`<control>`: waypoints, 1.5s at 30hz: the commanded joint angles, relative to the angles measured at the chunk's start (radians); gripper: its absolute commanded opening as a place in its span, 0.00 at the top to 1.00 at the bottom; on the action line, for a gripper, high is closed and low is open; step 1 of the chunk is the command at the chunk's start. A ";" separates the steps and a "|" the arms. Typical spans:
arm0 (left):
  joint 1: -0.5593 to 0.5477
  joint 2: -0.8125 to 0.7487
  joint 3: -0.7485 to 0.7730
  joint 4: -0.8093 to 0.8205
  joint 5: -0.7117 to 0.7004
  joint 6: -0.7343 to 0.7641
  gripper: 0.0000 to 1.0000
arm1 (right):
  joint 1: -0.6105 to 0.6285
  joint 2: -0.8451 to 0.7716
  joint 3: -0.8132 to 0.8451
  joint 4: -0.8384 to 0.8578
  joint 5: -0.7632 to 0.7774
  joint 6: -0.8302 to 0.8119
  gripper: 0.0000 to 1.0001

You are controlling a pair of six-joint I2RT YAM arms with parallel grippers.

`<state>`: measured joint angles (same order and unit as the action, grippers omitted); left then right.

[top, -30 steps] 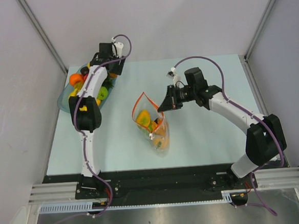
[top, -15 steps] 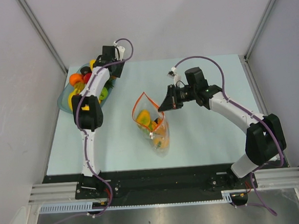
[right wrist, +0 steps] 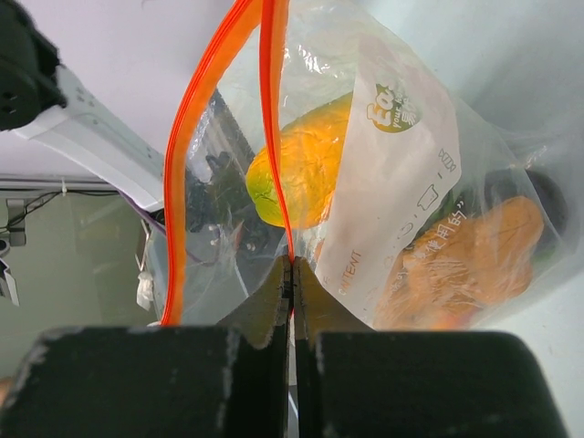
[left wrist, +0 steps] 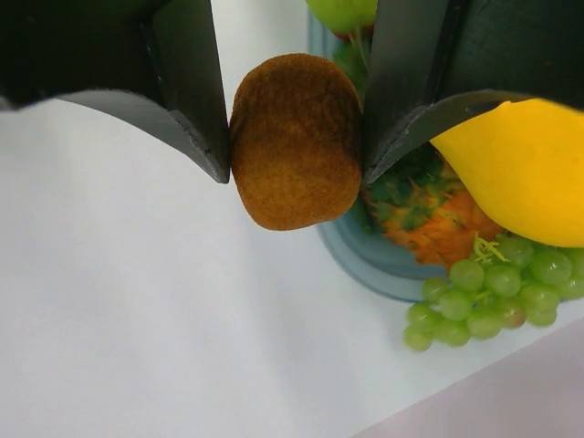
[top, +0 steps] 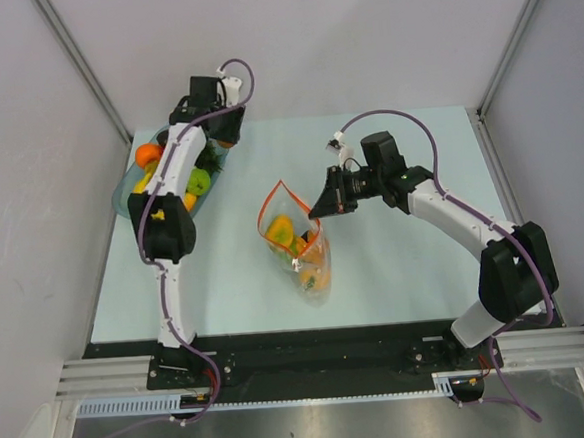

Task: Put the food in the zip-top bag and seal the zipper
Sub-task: Pick up the fake fruit from the bin, then place the fake fruit in the zipper food storage bag.

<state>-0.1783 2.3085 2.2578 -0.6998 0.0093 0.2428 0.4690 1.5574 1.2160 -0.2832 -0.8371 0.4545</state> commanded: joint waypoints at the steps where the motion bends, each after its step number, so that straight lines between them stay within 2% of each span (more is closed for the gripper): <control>1: -0.049 -0.341 0.005 -0.095 0.322 -0.053 0.54 | -0.001 0.000 0.039 0.018 -0.037 -0.030 1.00; 7: -0.108 -0.660 -0.308 -0.129 0.529 -0.022 0.54 | 0.010 0.013 0.037 0.016 -0.054 -0.045 1.00; 10: -0.119 -0.756 -0.470 -0.133 0.609 -0.014 0.54 | 0.014 -0.002 0.034 0.024 -0.054 -0.045 1.00; 15: -0.207 -0.908 -0.689 -0.167 0.650 0.024 0.53 | 0.020 -0.028 0.025 0.041 -0.065 -0.051 1.00; 19: -0.311 -0.942 -0.757 -0.159 0.574 0.084 0.51 | 0.025 -0.031 0.020 0.065 -0.114 -0.054 1.00; 26: -0.404 -0.841 -0.748 -0.207 0.534 0.035 0.52 | 0.028 -0.039 0.027 0.065 -0.123 -0.062 1.00; 29: -0.441 -0.818 -0.756 -0.213 0.529 0.012 0.44 | 0.028 -0.045 0.020 0.075 -0.161 -0.077 1.00; 30: -0.447 -0.816 -0.753 -0.220 0.529 0.015 0.29 | 0.026 -0.046 0.017 0.078 -0.193 -0.083 1.00; 32: -0.440 -0.849 -0.753 -0.207 0.557 0.026 0.14 | 0.019 -0.046 0.016 0.085 -0.223 -0.096 1.00; 33: -0.431 -0.868 -0.754 -0.195 0.566 0.033 0.01 | 0.016 -0.046 0.016 0.085 -0.249 -0.097 1.00; 34: -0.422 -0.891 -0.751 -0.182 0.584 0.039 0.00 | 0.013 -0.046 0.013 0.087 -0.260 -0.100 1.00; 37: -0.371 -0.951 -0.709 -0.197 0.641 0.128 0.00 | 0.005 -0.046 0.008 0.096 -0.286 -0.108 1.00; 40: -0.357 -0.966 -0.646 -0.324 0.689 0.364 0.00 | 0.008 -0.039 0.007 0.117 -0.304 -0.100 1.00; 41: -0.359 -0.975 -0.643 -0.407 0.699 0.520 0.00 | 0.010 -0.034 0.008 0.121 -0.309 -0.099 1.00; 43: -0.357 -1.004 -0.668 -0.464 0.692 0.646 0.00 | 0.011 -0.030 0.010 0.122 -0.316 -0.100 1.00; 44: -0.360 -1.015 -0.685 -0.530 0.686 0.790 0.00 | 0.013 -0.030 0.010 0.124 -0.321 -0.102 1.00; 45: -0.362 -1.028 -0.733 -0.555 0.678 0.856 0.01 | 0.014 -0.026 0.008 0.122 -0.324 -0.108 1.00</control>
<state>-0.5327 1.3384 1.5734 -1.0424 0.6411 0.6491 0.4786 1.5513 1.2171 -0.2081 -1.1023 0.3668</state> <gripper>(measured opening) 0.995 0.009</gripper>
